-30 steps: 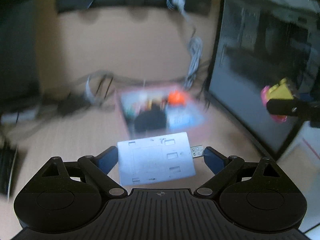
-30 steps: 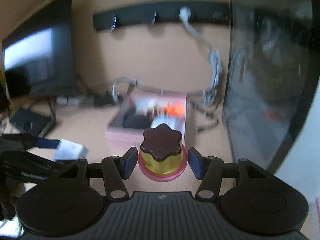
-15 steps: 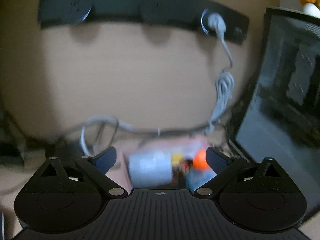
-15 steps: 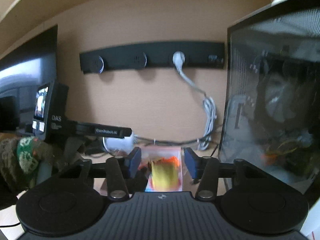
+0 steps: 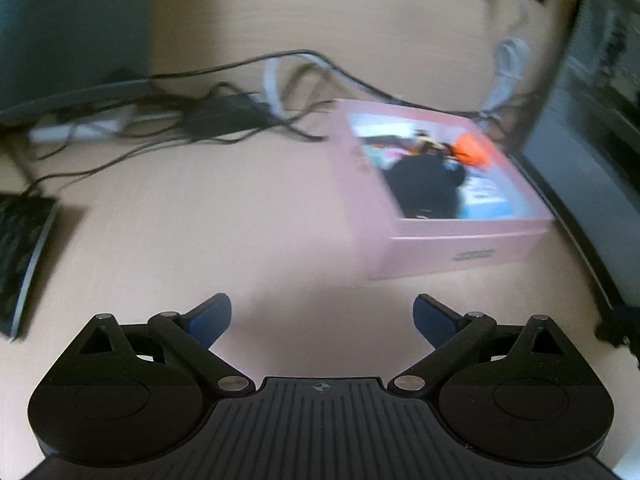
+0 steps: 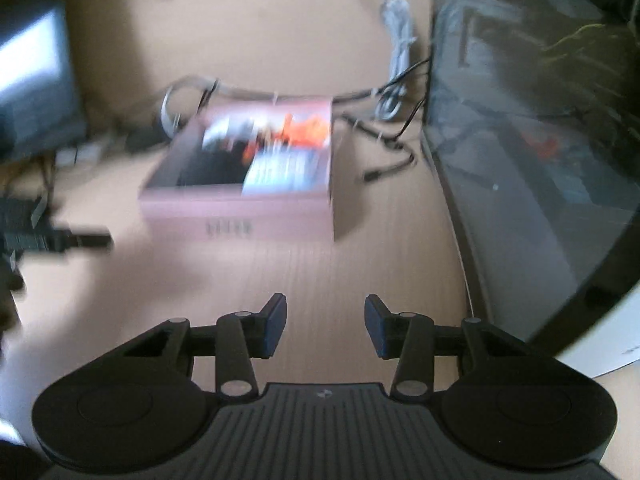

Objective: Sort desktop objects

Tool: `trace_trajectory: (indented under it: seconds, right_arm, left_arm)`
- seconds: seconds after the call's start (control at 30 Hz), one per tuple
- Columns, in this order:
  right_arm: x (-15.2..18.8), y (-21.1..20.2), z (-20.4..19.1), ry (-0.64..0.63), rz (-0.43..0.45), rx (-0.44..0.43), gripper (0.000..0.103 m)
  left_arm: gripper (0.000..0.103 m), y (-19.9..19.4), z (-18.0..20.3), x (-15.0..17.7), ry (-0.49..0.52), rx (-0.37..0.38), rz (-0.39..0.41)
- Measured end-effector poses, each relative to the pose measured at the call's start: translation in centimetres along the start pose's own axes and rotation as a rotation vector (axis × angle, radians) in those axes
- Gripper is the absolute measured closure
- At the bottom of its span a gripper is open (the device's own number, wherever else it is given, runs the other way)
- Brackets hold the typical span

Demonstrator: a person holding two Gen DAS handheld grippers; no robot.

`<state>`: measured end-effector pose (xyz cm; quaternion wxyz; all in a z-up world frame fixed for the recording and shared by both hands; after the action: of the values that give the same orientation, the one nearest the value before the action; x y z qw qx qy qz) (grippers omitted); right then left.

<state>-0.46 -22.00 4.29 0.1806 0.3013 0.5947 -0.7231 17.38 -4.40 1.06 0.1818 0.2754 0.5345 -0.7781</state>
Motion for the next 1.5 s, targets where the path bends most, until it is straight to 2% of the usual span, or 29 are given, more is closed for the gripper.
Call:
trace_trajectory:
  seconds: [0.2,0.3,0.47,0.67,0.93,1.03,1.2,1.3,1.5]
  right_arm:
    - [-0.8,0.1,-0.7,-0.016,0.023,-0.054,0.060]
    - [-1.5,-0.1,-2.2,-0.043,0.041,-0.105,0.055]
    - [-1.3,-1.7,-5.3,-0.141,0.047,-0.217,0.028]
    - [0.7,-2.7,-8.5,-0.247,0.018,-0.398,0.026]
    - [3.8,-3.2,-13.6,-0.403,-0.004,-0.578,0.026]
    - [4.6,-1.9,-15.6,-0.442,-0.022,-0.562,0.026]
    - [5.6,-1.7,-17.8,-0.530,-0.001,-0.496,0.028]
    - [6.1,-2.0,-18.3,-0.560,0.007,-0.467,0.046]
    - [5.9,-2.7,-15.3,-0.440,0.003,-0.400,0.047]
  left_arm:
    - [0.002,-1.5,-2.0,-0.8,-0.068,-0.031,0.044]
    - [0.002,-2.0,-2.2,-0.5,-0.070,-0.046,0.047]
    - [0.002,-3.2,-3.8,0.7,-0.117,-0.083,0.035]
    - [0.002,-5.2,-5.1,3.4,-0.156,-0.130,-0.002]
    - [0.002,-6.3,-3.3,6.7,-0.095,-0.198,-0.084]
    - [0.002,-6.7,-2.3,6.9,-0.064,-0.219,-0.079]
    - [0.002,-7.5,-0.9,6.8,-0.039,-0.203,-0.054]
    - [0.002,-7.6,-0.5,6.6,-0.029,-0.197,-0.048]
    - [0.002,-6.8,0.0,6.5,-0.027,-0.168,-0.058]
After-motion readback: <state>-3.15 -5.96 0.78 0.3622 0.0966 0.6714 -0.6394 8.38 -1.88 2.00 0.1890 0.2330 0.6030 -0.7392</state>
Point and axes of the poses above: each gripper's, at about its wrist camera, not at the fingertips, and y roughly the way its jaws point, z to its right, x to its underside, the point moved 5 cm from there along y, roughly the way its jaws point, and after that the axes turned 12 degrees about -y, right-handed, at the moved point
